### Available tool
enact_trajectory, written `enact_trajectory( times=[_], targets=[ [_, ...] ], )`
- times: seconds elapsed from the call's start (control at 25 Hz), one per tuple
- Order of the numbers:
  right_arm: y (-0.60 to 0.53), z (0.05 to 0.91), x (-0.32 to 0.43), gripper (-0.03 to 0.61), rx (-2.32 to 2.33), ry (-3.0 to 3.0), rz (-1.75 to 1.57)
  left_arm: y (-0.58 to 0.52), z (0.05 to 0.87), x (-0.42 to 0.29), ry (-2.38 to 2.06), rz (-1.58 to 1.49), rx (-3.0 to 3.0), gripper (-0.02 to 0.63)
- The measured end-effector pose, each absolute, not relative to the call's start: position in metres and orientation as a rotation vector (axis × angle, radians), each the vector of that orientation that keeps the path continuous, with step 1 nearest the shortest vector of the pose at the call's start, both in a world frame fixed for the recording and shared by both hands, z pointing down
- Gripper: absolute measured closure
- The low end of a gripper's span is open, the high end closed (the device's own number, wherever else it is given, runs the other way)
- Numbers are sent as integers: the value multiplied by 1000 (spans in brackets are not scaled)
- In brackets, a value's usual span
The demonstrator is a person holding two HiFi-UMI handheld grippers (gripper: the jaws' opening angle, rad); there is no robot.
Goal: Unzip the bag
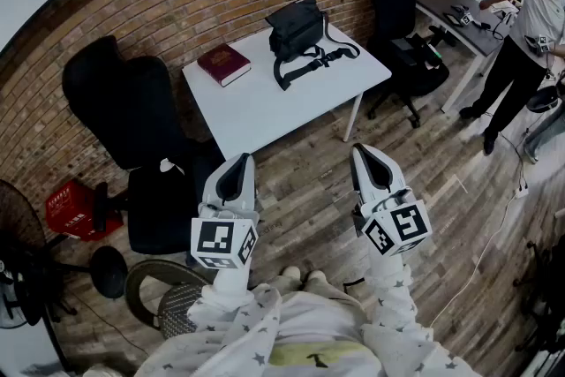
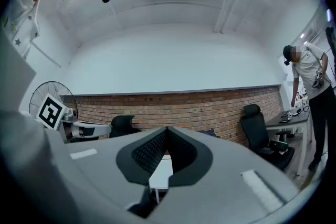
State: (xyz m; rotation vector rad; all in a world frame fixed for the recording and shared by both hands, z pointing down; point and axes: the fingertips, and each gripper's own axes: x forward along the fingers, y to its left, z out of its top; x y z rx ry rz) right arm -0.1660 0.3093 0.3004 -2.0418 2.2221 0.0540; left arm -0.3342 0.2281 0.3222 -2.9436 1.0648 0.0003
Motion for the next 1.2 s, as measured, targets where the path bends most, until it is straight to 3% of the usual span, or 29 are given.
enact_trajectory(
  times=[1.2],
  targets=[
    [310,315,-108,586,-1967,2226,25,241,336,-277,1131,-20,-2937,619]
  ],
)
